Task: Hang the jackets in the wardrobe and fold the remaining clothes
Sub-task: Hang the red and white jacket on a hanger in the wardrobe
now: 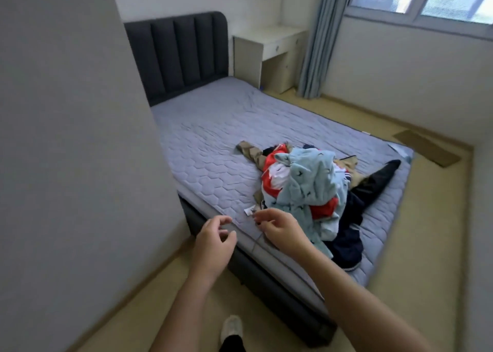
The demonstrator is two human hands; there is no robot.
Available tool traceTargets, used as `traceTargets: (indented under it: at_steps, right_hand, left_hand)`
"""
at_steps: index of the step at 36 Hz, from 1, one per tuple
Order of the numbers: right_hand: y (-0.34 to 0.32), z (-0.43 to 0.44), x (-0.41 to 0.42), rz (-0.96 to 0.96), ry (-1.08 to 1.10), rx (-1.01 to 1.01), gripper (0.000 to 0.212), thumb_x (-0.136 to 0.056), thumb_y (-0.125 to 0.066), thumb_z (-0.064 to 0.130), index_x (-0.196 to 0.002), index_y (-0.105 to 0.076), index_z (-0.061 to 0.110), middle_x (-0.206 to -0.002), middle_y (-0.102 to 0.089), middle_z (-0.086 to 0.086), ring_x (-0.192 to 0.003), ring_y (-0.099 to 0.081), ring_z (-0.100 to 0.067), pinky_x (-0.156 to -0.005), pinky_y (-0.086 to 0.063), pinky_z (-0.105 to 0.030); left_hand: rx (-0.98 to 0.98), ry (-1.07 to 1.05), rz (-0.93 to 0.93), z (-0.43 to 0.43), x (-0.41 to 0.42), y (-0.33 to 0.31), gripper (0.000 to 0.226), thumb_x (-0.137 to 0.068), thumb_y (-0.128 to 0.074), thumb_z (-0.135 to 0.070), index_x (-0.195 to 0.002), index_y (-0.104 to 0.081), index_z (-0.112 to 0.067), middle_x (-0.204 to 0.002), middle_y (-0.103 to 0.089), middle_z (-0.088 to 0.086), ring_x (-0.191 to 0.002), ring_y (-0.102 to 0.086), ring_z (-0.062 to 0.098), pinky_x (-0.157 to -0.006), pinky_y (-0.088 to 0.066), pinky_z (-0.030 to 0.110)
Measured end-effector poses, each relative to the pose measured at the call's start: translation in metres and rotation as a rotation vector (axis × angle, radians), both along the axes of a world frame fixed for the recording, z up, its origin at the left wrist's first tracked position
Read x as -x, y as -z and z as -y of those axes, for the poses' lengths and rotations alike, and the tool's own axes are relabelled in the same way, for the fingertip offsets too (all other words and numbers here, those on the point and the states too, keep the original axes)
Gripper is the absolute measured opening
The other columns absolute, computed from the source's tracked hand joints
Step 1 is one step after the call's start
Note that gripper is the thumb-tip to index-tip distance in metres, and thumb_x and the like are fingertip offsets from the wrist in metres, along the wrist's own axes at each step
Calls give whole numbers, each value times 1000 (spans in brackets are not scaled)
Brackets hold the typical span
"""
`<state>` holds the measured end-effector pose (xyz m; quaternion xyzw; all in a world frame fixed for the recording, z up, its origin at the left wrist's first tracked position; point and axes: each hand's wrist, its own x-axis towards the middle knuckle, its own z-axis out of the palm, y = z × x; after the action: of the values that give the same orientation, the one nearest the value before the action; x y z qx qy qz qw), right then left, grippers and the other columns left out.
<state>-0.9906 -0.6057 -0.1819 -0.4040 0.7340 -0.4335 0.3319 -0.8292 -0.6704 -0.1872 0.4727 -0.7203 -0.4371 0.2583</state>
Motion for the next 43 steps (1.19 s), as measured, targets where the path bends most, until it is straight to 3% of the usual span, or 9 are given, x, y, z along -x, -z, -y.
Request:
traceTargets:
  at_steps: [4, 7, 12, 16, 22, 27, 32, 39, 43]
  right_hand:
    - [7, 20, 63, 23, 164, -35, 24, -89, -55, 2, -95, -69, 21, -97, -72, -4, -87, -67, -23, -76, -52, -28]
    - [13, 32, 109, 21, 254, -64, 24, -91, -53, 3, -100, -69, 19, -101, -70, 4, -96, -65, -12, -87, -51, -25]
    - [26, 44, 176, 95, 407, -74, 23, -94, -50, 7, -100, -65, 24, -101, -68, 7, -92, -63, -7, -68, -43, -11]
    - [50, 44, 212, 172, 495, -104, 24, -93, -48, 3, -101, -64, 19, -98, -67, 6, -91, -63, -9, -64, -43, -10]
    - [95, 39, 272, 320, 626, -185, 27, -86, -50, 1, -97, -66, 19, -100, -69, 1, -84, -61, -9, -66, -46, -22]
    - [134, 45, 333, 425, 713, -208, 29, -85, -48, 0, -96, -66, 21, -102, -69, -1, -81, -64, -10, -64, -50, -27]
    - [187, 51, 384, 460, 788, -248, 33, -85, -45, -2, -108, -64, 13, -103, -67, -3, -79, -62, -13, -68, -50, -33]
    - [254, 65, 412, 454, 737, -297, 29, -89, -46, 0, -112, -58, 13, -103, -65, -8, -76, -60, -14, -62, -49, -28]
    - [285, 67, 424, 465, 777, -275, 31, -88, -45, -1, -111, -58, 15, -103, -66, -6, -79, -62, -15, -59, -49, -24]
  left_hand:
    - [-32, 172, 13, 47, 68, 11, 24, -86, -63, -12, -96, -56, -32, -107, -62, -3, -86, -59, -1, -65, -39, 1]
    - [-42, 278, 25, 82, 119, 11, 22, -86, -63, -13, -99, -56, -30, -107, -62, -2, -87, -57, -3, -70, -41, 6]
    - [0, 415, 89, 122, 197, 20, 21, -86, -63, -13, -104, -59, -24, -106, -60, -3, -88, -59, 4, -69, -41, 5]
    - [25, 497, 148, 138, 244, 42, 23, -84, -63, -10, -105, -62, -21, -104, -59, -4, -91, -59, 11, -81, -47, 24]
    - [73, 621, 282, 154, 314, 95, 24, -80, -63, -4, -99, -67, -18, -101, -61, -3, -89, -58, 17, -83, -46, 27]
    - [163, 746, 461, 168, 372, 146, 28, -84, -59, -12, -111, -64, -19, -118, -58, -3, -111, -54, 16, -93, -45, 34]
    - [321, 921, 632, 173, 440, 204, 48, -89, -57, -25, -136, -48, -23, -140, -43, -3, -130, -37, 15, -102, -40, 30]
    - [453, 923, 891, 186, 515, 288, 98, -82, -64, -46, -149, 7, -37, -156, 21, 6, -143, -1, 38, -109, -30, 55]
    - [571, 861, 1022, 200, 542, 327, 102, -82, -65, -48, -149, 11, -33, -156, 16, 14, -140, -4, 46, -108, -22, 61]
